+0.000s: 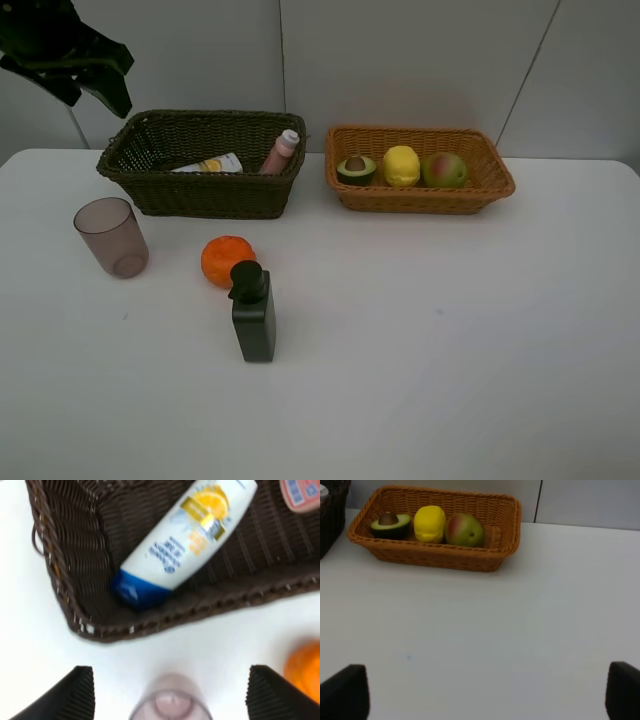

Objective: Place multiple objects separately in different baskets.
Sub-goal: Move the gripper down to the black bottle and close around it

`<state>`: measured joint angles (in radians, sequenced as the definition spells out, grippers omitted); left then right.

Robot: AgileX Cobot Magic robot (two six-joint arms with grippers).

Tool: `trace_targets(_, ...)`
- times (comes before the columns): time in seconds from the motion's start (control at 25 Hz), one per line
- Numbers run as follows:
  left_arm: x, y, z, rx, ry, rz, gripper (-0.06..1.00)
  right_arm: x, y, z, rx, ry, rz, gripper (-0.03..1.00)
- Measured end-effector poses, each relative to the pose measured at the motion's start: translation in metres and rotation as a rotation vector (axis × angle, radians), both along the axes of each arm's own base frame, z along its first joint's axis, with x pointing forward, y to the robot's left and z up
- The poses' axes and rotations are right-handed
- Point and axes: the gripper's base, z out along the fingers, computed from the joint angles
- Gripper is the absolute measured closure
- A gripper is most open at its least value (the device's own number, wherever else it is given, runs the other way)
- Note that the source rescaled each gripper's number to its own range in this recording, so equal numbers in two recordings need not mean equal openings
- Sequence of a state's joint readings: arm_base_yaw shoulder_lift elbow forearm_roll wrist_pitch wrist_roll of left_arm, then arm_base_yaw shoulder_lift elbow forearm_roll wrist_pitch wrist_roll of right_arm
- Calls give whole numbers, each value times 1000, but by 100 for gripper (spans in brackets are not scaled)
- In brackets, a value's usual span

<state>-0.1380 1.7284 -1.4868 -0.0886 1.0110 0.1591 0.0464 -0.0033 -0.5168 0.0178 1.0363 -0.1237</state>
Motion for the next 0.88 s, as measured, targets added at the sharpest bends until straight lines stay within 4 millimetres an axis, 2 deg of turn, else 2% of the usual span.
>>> trace_targets(0.24,-24,1,22,14,47,-17,12,0,0,0,0,0,0,-3)
trace_targets(0.4,-38,-11,32,33,61,-67,12,0,0,0,0,0,0,-3)
trace_targets(0.56,-45,-29,32,31,88,-101,12,0,0,0,0,0,0,-3)
trace_targets(0.88,-61,-80,33,-5,70,-159,12,0,0,0,0,0,0,-3)
